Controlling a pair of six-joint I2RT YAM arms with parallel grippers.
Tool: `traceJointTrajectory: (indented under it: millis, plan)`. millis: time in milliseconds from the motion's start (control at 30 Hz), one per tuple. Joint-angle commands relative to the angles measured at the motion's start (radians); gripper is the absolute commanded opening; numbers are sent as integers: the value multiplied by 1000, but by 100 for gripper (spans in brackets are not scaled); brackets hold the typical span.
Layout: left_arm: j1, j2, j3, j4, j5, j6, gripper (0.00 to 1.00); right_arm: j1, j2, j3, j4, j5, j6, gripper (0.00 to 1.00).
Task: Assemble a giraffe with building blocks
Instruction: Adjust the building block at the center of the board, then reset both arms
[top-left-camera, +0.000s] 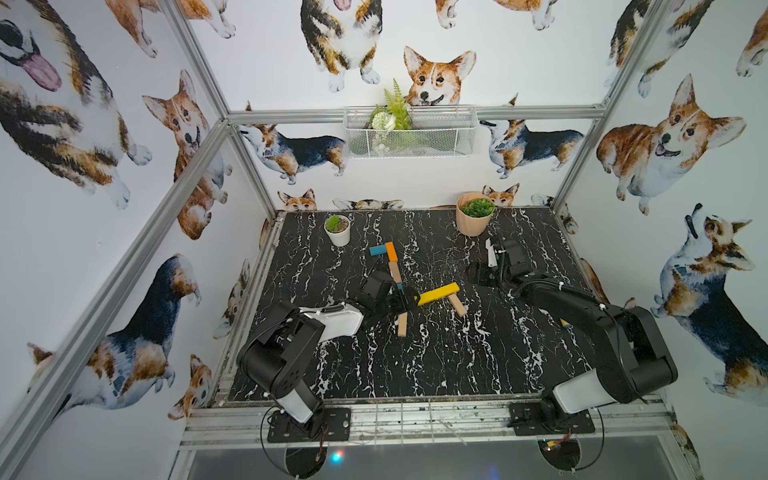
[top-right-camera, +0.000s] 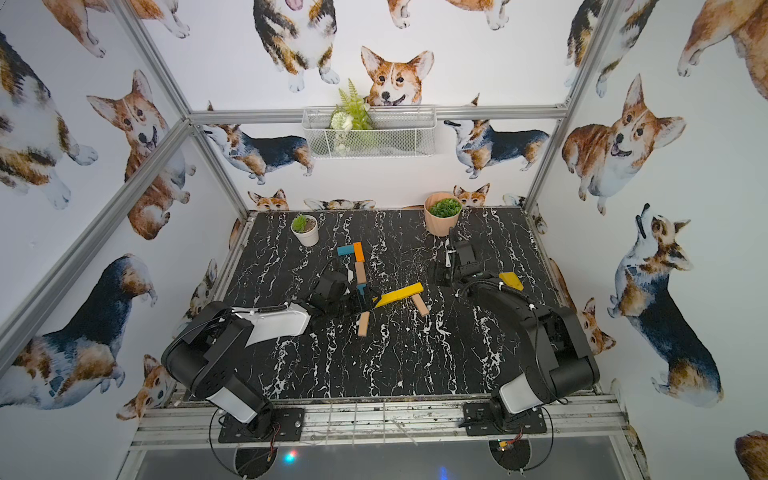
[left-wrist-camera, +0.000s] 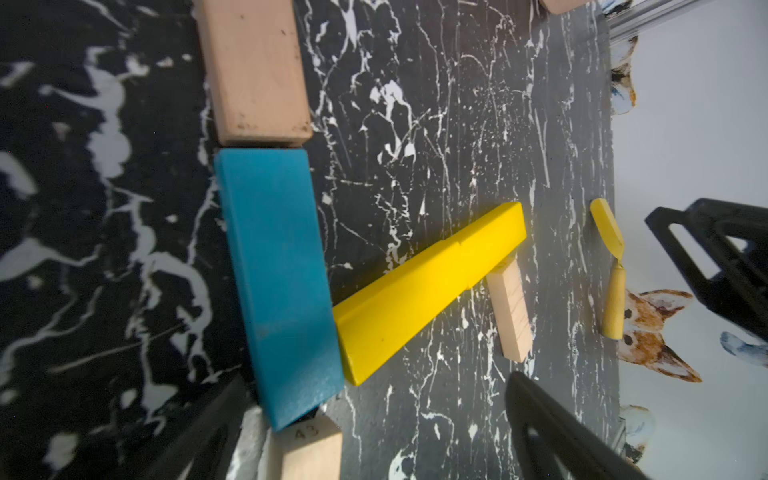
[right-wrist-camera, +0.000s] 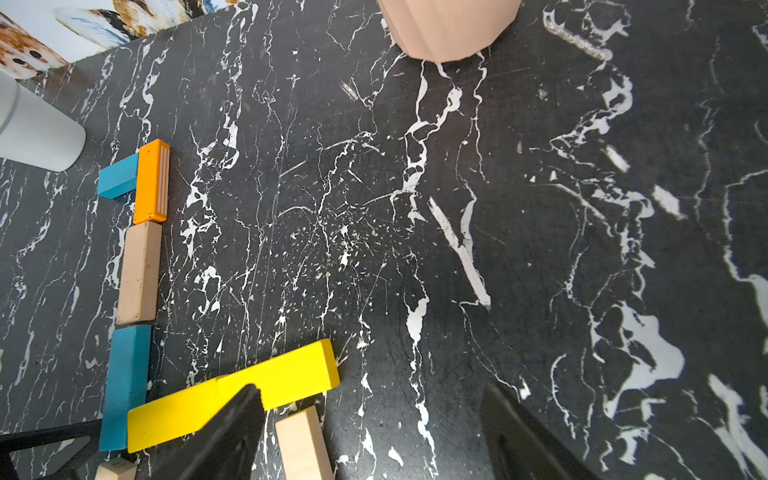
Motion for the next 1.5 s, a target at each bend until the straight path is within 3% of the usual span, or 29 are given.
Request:
traceJointTrajectory:
  millis: [0,100,167,267,367,467,567,633,700,733,867,933,1100,1167,1233,1300,1367,1467]
  plan:
    - [2,-42,24,-105,-53,49,100,0,-11,2,26,4,-10,85]
    - [6,-99,60,-210,-96,121,100,0,-19,6,20,6,-19,86]
    - [14,-145,101,-291,-135,184,100,0,-28,16,5,26,-26,100]
    - [14,-217,204,-438,-262,293,100,0,-60,44,-33,117,-49,100]
    - [16,-275,263,-495,-422,384,100,0,-122,52,-46,310,-57,100]
    - [14,-315,243,-424,-534,361,100,-3,-172,33,-61,633,-18,100]
    - [7,-350,184,-303,-478,346,100,-26,-183,-77,123,848,-141,100]
    - [5,-374,99,-186,-394,342,100,-52,-182,-208,363,882,-292,97]
    - [5,-386,61,-114,-358,317,100,-85,-194,-312,507,907,-346,95]
    - [5,-390,47,-94,-352,306,100,-100,-205,-346,538,904,-347,94]
    - [5,-402,35,-120,-348,284,100,-204,-308,-497,646,693,-326,93]
    - [5,-409,30,-144,-360,283,100,-259,-338,-510,618,598,-246,93]
    - [5,-432,7,-140,-403,277,100,-285,-217,-561,789,519,-233,94]
    - [5,-439,6,-137,-426,283,100,-283,-110,-588,965,504,-273,100]
    - [7,-441,10,-129,-451,312,100,-268,-125,-525,802,452,-278,100]
    - [7,-434,15,-119,-509,370,100,-271,-68,-508,850,408,-316,100]
    - [8,-426,19,-106,-574,473,100,-275,-83,-473,751,397,-297,100]
    - [8,-408,-7,-32,-663,716,100,-285,-68,-489,808,389,-302,100]
